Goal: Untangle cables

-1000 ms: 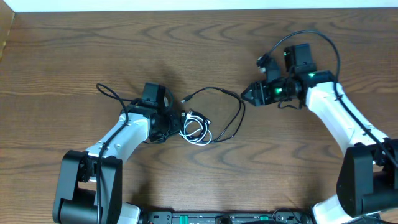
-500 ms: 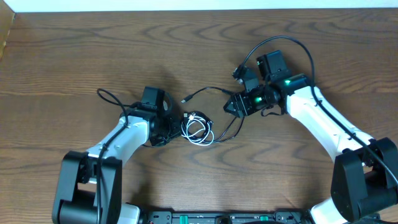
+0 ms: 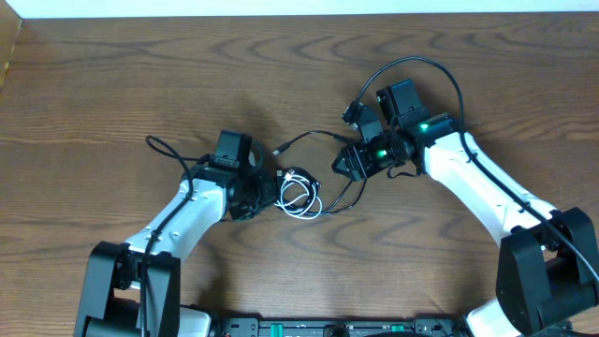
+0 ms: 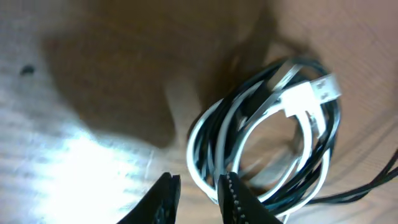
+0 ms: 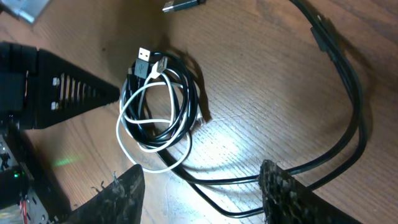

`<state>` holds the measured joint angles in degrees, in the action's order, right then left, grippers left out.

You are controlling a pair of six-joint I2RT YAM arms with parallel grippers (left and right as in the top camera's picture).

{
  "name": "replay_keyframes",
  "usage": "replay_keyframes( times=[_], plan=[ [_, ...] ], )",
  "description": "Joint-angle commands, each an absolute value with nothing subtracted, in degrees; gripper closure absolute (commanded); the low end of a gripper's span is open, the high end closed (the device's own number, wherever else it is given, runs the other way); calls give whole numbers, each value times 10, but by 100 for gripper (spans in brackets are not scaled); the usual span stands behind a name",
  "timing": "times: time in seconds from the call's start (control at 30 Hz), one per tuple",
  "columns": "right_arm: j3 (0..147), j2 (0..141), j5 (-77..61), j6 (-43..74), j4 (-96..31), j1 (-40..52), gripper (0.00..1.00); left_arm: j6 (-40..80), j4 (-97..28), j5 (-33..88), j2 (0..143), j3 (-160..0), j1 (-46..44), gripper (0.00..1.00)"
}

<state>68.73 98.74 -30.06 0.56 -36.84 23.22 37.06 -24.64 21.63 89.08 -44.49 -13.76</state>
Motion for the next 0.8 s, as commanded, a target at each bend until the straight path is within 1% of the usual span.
replay_keyframes(
  times=[0.0,0.13,0.43,0.5,0.53,0.67,0.77],
  plan=[
    [686,989,-301,-5,-371,237,44,399,-229,198,887,-434,-145,75],
    [686,989,-301,-5,-371,237,44,413,-227,181,888,-428,-145,75],
    [686,989,-301,-5,-374,237,44,413,-215,184,918,-423,-146,75],
    [686,989,-301,-5,-376,237,44,413,-215,184,926,-423,-146,81],
    [686,989,-301,-5,-378,237,45,413,-215,184,931,-423,-146,92],
    [686,989,-302,-5,-384,237,45,416,-209,184,936,-423,-146,92],
    [686,989,-302,-4,-386,237,46,392,-187,188,931,-425,-144,92]
  ],
)
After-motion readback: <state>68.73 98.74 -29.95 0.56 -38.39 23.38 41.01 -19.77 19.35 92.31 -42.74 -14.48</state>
